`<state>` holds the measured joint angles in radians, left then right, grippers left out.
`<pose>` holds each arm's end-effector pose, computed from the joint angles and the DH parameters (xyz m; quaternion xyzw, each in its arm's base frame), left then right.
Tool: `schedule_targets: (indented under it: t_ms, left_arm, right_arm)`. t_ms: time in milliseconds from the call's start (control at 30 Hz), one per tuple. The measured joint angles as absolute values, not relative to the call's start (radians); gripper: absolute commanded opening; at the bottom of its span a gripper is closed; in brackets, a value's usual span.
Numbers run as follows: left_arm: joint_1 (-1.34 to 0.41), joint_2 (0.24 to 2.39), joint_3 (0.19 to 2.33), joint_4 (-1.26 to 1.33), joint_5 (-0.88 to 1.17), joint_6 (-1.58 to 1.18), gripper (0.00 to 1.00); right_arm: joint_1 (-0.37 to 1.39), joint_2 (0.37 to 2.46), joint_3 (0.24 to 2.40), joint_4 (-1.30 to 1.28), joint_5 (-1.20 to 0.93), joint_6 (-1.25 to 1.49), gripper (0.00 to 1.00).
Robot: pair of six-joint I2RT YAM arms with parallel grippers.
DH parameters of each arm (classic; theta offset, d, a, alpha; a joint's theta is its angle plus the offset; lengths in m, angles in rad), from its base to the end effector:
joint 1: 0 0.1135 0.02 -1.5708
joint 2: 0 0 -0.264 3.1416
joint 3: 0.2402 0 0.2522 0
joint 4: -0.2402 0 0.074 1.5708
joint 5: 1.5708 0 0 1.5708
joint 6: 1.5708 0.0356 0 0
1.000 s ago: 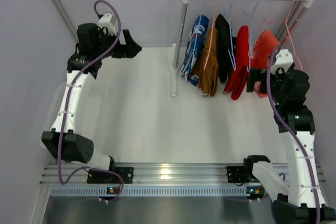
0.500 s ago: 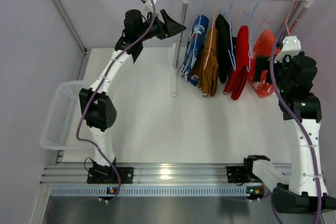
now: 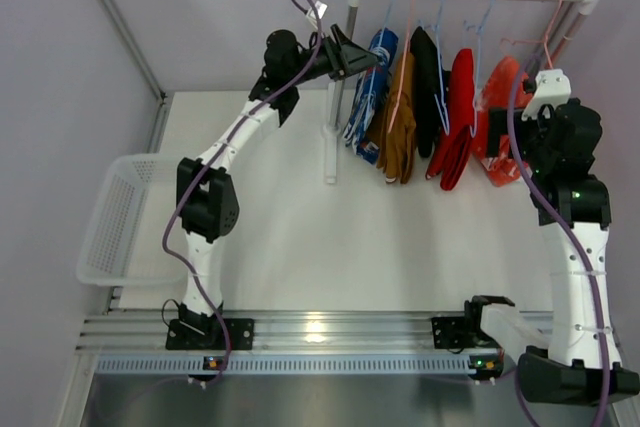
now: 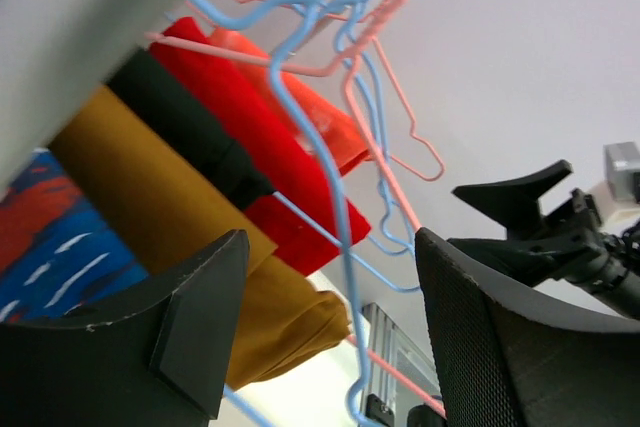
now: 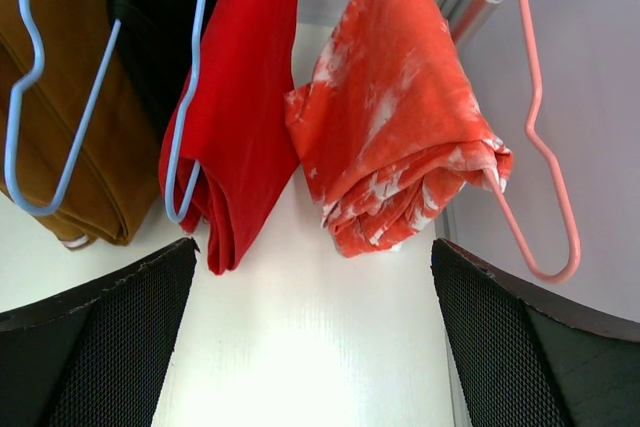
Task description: Remove the trousers from the hanger
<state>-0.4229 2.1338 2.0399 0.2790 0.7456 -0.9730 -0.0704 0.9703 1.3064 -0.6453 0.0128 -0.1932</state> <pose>0.4541 -0.2309 0.3920 0.1082 0.6486 -0.6388 0.3995 0.1862 -0.0136 0.4354 -0.0458 0.8062 -0.0826 0.5840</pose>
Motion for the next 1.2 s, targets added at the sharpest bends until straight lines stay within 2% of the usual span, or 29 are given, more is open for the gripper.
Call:
schedule_targets:
  t_ms: [567, 667, 967, 1133, 1167, 1200]
  left_arm:
    - [-0.460, 2.137, 2.036, 0.307, 0.783, -1.030, 0.52]
    - [-0.460, 2.137, 2.036, 0.315, 0.797, -1.065, 0.46]
    - [-0.460, 2.160, 2.027, 0.332, 0.823, -1.155, 0.43]
    - [-0.460, 2.178, 2.016, 0.342, 0.825, -1.205, 0.31]
    - [-0.460, 2.178, 2.015, 0.350, 0.827, -1.212, 0.23]
    - [-0.460, 2.178, 2.015, 0.356, 0.828, -1.222, 0.20]
  right_arm:
    - [-0.084, 0.931, 1.269, -0.645, 0.007, -0.228, 1.00]
    - [-0.089, 0.931, 1.269, -0.645, 0.004, -0.228, 0.99]
    - [-0.095, 0.931, 1.269, -0.645, -0.016, -0.225, 0.99]
    - [-0.097, 0.932, 1.269, -0.646, -0.020, -0.224, 0.99]
    - [-0.097, 0.932, 1.269, -0.646, -0.020, -0.224, 1.00]
    - [-0.097, 0.932, 1.269, -0.646, -0.020, -0.224, 0.99]
